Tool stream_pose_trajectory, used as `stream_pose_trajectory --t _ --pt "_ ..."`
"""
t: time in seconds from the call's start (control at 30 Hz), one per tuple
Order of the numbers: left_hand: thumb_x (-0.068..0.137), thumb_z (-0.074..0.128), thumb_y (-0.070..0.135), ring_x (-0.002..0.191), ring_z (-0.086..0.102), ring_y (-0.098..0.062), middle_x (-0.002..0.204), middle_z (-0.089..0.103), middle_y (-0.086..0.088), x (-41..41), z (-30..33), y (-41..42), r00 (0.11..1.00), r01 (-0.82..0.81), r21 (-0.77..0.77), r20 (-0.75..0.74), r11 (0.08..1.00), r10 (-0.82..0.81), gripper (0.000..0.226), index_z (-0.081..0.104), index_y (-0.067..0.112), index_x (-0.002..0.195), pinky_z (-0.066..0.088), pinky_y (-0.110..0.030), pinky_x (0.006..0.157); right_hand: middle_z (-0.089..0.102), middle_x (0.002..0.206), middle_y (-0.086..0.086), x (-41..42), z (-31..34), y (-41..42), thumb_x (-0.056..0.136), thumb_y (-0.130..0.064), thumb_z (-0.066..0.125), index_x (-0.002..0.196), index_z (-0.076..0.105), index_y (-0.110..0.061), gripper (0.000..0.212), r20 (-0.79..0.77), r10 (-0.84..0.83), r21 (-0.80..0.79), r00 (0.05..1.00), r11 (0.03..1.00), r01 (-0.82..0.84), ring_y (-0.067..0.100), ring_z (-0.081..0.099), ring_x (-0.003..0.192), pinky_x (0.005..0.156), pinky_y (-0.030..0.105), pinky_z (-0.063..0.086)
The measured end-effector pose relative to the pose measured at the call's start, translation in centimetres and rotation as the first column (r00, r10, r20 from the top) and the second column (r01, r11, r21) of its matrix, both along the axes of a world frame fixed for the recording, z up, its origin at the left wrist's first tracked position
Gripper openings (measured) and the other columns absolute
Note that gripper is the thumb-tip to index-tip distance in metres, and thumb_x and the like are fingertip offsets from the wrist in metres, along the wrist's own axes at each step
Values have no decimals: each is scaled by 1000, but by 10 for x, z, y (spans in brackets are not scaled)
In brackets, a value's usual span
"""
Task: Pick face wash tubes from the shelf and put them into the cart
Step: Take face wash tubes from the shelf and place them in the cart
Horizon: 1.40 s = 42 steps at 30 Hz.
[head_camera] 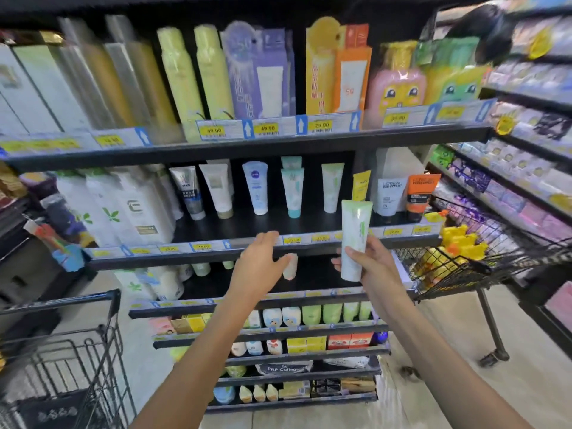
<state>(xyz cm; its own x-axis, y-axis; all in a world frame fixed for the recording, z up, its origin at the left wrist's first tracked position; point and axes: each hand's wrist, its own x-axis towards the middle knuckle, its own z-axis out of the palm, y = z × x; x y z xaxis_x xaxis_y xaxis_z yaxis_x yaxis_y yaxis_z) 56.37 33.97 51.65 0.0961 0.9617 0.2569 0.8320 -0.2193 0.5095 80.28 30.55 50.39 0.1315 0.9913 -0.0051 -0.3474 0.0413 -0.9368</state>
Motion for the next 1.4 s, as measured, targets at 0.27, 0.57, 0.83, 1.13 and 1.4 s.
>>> stream_pose_trajectory --t 0.27,0.57,0.83,1.13,1.4 --pt "97 62 51 129 54 -31 141 55 -10 -3 11 58 957 131 14 -263 991 -123 67 44 14 150 38 -49 115 72 122 7 -22 39 35 95 -19 75 126 64 -20 33 215 -88 89 973 994 70 28 75 105 95 53 58" --pt "95 62 58 102 64 -26 115 62 -2 -20 -8 94 832 224 -115 -495 968 -251 44 59 19 116 46 -38 76 71 103 -10 -36 56 97 86 -26 83 118 67 -17 36 576 -333 181 747 943 280 -3 66 89 69 12 48" --pt "92 65 59 91 60 -20 111 63 2 -22 -12 98 859 185 -78 -471 980 -200 40 63 25 112 40 -36 73 69 103 -2 -27 33 138 83 -26 86 113 62 -16 40 835 -241 74 495 940 333 17 63 93 79 30 49" --pt "92 65 59 83 50 -13 111 64 4 -21 -14 99 875 179 -45 -449 983 -180 38 65 27 113 40 -34 72 73 115 5 -22 20 142 82 -41 84 115 63 -17 46 920 -217 69 327 910 409 31 70 105 84 45 59" --pt "93 63 60 97 64 -19 112 64 6 -21 -19 99 877 185 2 -451 983 -165 38 64 30 115 38 -33 71 72 116 8 -25 9 143 83 -38 84 114 63 -13 44 934 -188 57 302 917 395 32 69 108 87 48 59"
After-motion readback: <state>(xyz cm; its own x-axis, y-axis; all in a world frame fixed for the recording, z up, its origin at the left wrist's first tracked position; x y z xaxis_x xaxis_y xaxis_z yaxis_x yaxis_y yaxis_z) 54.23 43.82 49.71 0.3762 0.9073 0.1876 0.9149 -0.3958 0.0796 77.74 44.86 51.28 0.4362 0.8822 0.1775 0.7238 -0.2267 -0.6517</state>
